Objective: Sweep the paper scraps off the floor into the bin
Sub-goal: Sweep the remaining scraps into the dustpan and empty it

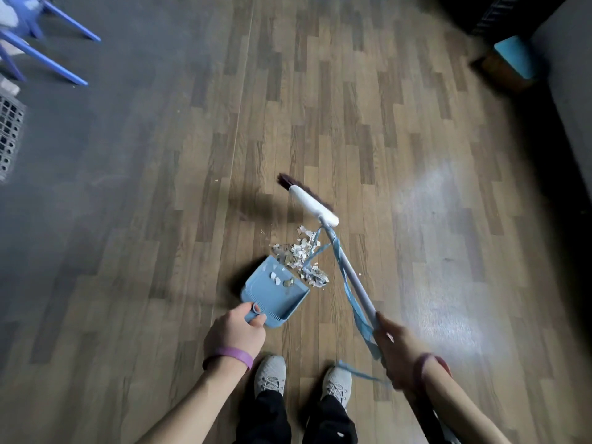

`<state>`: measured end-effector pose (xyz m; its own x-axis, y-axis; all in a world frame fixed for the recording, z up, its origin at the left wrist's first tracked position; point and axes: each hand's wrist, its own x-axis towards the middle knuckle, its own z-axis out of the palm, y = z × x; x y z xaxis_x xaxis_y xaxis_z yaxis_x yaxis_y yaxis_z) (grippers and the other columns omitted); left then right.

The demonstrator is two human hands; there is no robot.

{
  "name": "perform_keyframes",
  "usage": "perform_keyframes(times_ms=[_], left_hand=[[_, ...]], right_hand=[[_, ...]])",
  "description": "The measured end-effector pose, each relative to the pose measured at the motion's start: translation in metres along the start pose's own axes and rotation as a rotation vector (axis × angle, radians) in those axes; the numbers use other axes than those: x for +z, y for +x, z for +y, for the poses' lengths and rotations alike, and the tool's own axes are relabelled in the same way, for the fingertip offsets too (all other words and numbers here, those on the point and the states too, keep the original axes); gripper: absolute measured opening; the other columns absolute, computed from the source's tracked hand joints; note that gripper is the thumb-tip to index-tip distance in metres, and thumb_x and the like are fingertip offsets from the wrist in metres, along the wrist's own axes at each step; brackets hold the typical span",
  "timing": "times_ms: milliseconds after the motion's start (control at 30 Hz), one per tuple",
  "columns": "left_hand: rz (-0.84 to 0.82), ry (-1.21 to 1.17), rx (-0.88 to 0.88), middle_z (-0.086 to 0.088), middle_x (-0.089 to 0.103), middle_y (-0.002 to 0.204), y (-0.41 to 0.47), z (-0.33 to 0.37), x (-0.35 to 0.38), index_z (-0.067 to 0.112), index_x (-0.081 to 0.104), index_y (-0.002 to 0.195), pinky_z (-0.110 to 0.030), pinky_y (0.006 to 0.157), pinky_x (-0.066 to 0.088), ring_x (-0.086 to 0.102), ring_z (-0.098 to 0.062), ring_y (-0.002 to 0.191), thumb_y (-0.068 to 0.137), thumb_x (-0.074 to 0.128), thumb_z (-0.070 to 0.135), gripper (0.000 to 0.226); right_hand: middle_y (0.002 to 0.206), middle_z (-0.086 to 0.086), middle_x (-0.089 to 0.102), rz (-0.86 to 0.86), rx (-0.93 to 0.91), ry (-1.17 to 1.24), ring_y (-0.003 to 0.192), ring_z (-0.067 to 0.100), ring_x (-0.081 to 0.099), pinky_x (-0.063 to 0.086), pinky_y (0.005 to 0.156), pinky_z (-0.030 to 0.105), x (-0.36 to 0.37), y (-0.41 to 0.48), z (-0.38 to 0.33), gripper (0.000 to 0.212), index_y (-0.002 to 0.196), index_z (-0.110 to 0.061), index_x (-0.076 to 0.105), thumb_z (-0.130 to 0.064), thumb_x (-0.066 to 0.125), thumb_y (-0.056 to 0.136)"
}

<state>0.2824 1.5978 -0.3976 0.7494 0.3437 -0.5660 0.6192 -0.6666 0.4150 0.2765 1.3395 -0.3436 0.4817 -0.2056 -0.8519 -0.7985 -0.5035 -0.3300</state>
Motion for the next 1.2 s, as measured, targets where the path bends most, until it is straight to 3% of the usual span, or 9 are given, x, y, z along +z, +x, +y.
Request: perform_keyframes(times_ms=[167, 300, 467, 667, 767, 833, 933, 1067, 1200], left_hand=[[0.0, -0.041, -0.034, 0.001, 0.071, 0.091, 0.016, -0.006, -0.005, 0.031, 0.069, 0.091, -0.026, 0.068, 0.046, 0.061, -0.028, 0.086, 0.082, 0.063, 0.032, 0.011], [-0.013, -0.049, -0.039, 0.0, 0.07, 0.088, 0.019, -0.01, -0.009, 0.03, 0.068, 0.09, -0.025, 0.063, 0.04, 0.06, -0.027, 0.082, 0.083, 0.062, 0.031, 0.01], [-0.021, -0.042, -0.056, 0.002, 0.07, 0.089, 0.018, -0.012, -0.012, 0.031, 0.067, 0.09, -0.024, 0.063, 0.038, 0.058, -0.024, 0.079, 0.084, 0.061, 0.033, 0.01], [-0.02, -0.02, -0.058, 0.002, 0.071, 0.094, 0.008, -0.016, -0.013, 0.031, 0.067, 0.091, -0.024, 0.065, 0.039, 0.055, -0.024, 0.079, 0.084, 0.06, 0.032, 0.01], [-0.003, -0.034, -0.06, 0.003, 0.071, 0.091, 0.003, -0.021, -0.017, 0.031, 0.067, 0.089, -0.025, 0.065, 0.041, 0.059, -0.026, 0.082, 0.084, 0.06, 0.032, 0.008], [0.018, -0.052, -0.063, 0.003, 0.071, 0.089, 0.0, -0.025, -0.019, 0.031, 0.066, 0.088, -0.025, 0.065, 0.043, 0.061, -0.027, 0.083, 0.084, 0.061, 0.032, 0.007], [0.061, -0.061, -0.066, 0.001, 0.071, 0.084, -0.005, -0.033, -0.025, 0.031, 0.067, 0.086, -0.027, 0.065, 0.046, 0.062, -0.029, 0.082, 0.083, 0.062, 0.033, 0.006], [0.089, -0.064, -0.08, 0.001, 0.07, 0.08, -0.005, -0.044, -0.03, 0.028, 0.067, 0.086, -0.028, 0.064, 0.046, 0.062, -0.03, 0.08, 0.083, 0.063, 0.034, 0.008], [0.08, -0.106, -0.107, 0.002, 0.068, 0.074, 0.001, -0.055, -0.028, 0.028, 0.069, 0.085, -0.026, 0.06, 0.043, 0.061, -0.028, 0.075, 0.082, 0.064, 0.033, 0.007]], right_hand=[[0.07, -0.012, 0.034, -0.016, -0.159, -0.287, 0.057, 0.002, 0.036, 0.034, 0.049, 0.013, 0.013, 0.045, -0.013, 0.043, 0.144, -0.017, 0.036, -0.019, 0.036, 0.101], [0.071, 0.001, 0.045, -0.135, -0.052, -0.269, 0.051, 0.014, 0.044, 0.039, 0.045, 0.028, 0.038, 0.024, -0.001, 0.034, 0.131, -0.019, 0.043, -0.023, 0.033, 0.099], [0.039, -0.01, 0.047, -0.228, -0.062, -0.027, 0.034, 0.0, 0.041, 0.034, 0.04, 0.014, 0.037, -0.028, 0.024, 0.018, 0.11, -0.023, 0.056, -0.015, 0.044, 0.099], [0.071, -0.023, 0.067, -0.193, -0.126, 0.01, 0.062, -0.011, 0.056, 0.041, 0.067, 0.007, 0.016, -0.06, 0.035, 0.028, 0.107, -0.047, 0.06, -0.022, 0.054, 0.095], [0.047, -0.011, 0.055, -0.15, -0.137, 0.016, 0.04, -0.002, 0.048, 0.04, 0.046, 0.014, 0.012, -0.06, 0.028, 0.033, 0.126, -0.031, 0.054, -0.018, 0.052, 0.096], [0.046, -0.002, 0.046, -0.101, -0.099, 0.044, 0.032, 0.009, 0.04, 0.034, 0.035, 0.018, 0.01, -0.056, 0.017, 0.03, 0.123, -0.038, 0.048, -0.021, 0.048, 0.098], [0.059, 0.005, 0.044, -0.018, -0.071, 0.026, 0.037, 0.014, 0.038, 0.034, 0.038, 0.02, 0.008, -0.032, -0.001, 0.021, 0.112, -0.045, 0.045, -0.029, 0.042, 0.099], [0.062, 0.0, 0.041, -0.001, -0.045, -0.095, 0.047, 0.015, 0.038, 0.037, 0.047, 0.027, 0.012, 0.018, -0.028, 0.018, 0.101, -0.03, 0.053, -0.032, 0.036, 0.102], [0.054, 0.006, 0.039, -0.056, 0.02, -0.035, 0.03, 0.014, 0.037, 0.031, 0.032, 0.017, 0.027, 0.046, -0.04, 0.026, 0.113, -0.011, 0.05, -0.028, 0.033, 0.103]])
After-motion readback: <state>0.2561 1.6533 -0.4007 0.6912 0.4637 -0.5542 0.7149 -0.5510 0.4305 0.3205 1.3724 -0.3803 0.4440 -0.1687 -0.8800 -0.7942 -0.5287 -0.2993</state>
